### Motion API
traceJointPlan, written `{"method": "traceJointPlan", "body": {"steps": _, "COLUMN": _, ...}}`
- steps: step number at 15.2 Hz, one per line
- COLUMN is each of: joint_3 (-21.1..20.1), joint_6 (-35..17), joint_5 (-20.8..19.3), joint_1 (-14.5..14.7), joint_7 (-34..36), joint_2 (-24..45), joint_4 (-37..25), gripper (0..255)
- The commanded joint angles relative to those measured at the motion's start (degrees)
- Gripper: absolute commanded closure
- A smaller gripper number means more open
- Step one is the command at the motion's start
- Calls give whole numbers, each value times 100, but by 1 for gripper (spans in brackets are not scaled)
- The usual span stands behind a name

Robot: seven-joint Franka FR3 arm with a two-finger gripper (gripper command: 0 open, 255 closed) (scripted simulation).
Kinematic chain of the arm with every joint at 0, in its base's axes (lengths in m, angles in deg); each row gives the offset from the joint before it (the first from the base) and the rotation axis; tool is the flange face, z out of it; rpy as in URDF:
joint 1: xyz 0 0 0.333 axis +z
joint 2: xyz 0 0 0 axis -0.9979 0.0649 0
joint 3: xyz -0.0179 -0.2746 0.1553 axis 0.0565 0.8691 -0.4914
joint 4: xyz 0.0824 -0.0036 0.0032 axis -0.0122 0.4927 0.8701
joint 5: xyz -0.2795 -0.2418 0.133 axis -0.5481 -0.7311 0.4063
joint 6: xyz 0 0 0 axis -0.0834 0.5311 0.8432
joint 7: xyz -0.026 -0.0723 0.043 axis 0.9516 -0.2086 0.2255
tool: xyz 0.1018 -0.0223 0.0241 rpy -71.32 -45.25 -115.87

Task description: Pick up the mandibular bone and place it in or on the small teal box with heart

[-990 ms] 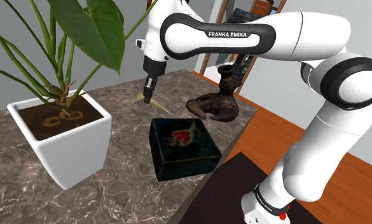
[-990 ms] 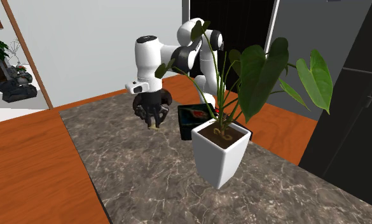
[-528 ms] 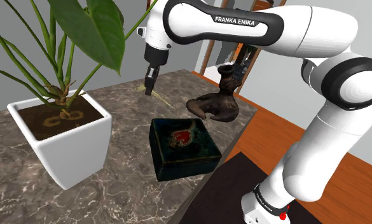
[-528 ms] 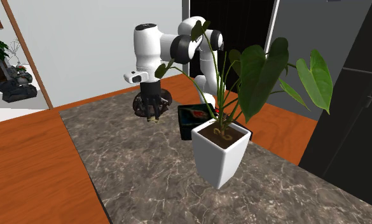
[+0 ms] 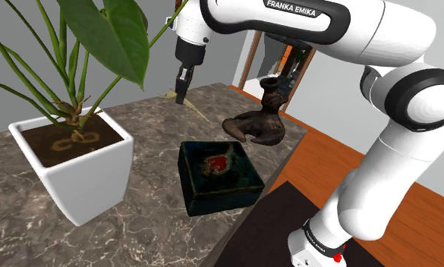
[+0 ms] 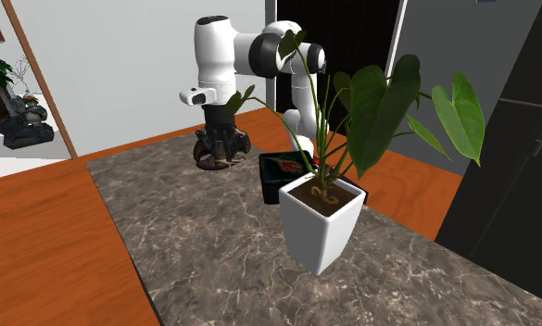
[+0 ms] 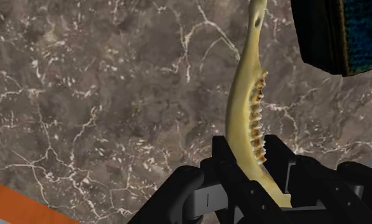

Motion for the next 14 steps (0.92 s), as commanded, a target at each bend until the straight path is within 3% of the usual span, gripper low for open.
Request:
{"method": "traceJointPlan", "body": {"steps": 1, "joint_3": -25, "joint_6": -58, "joint_5": 117, "joint_1": -2, "joint_7": 23, "joint_2": -348, "joint_4": 384, "gripper": 255}}
{"method": "traceJointPlan", "body": {"steps": 12, "joint_3": -137, "joint_6": -203, "joint_5": 997, "joint_1": 315, "joint_7": 222, "joint_2": -2821, "joint_4": 2848, "gripper": 255}}
{"method": "traceJointPlan", "body": {"steps": 14, "joint_3": -143, "joint_6": -355, "joint_5": 1007, "joint_1": 328, "joint_7": 215, "joint_2": -2837, "joint_4": 3016, "gripper": 255}}
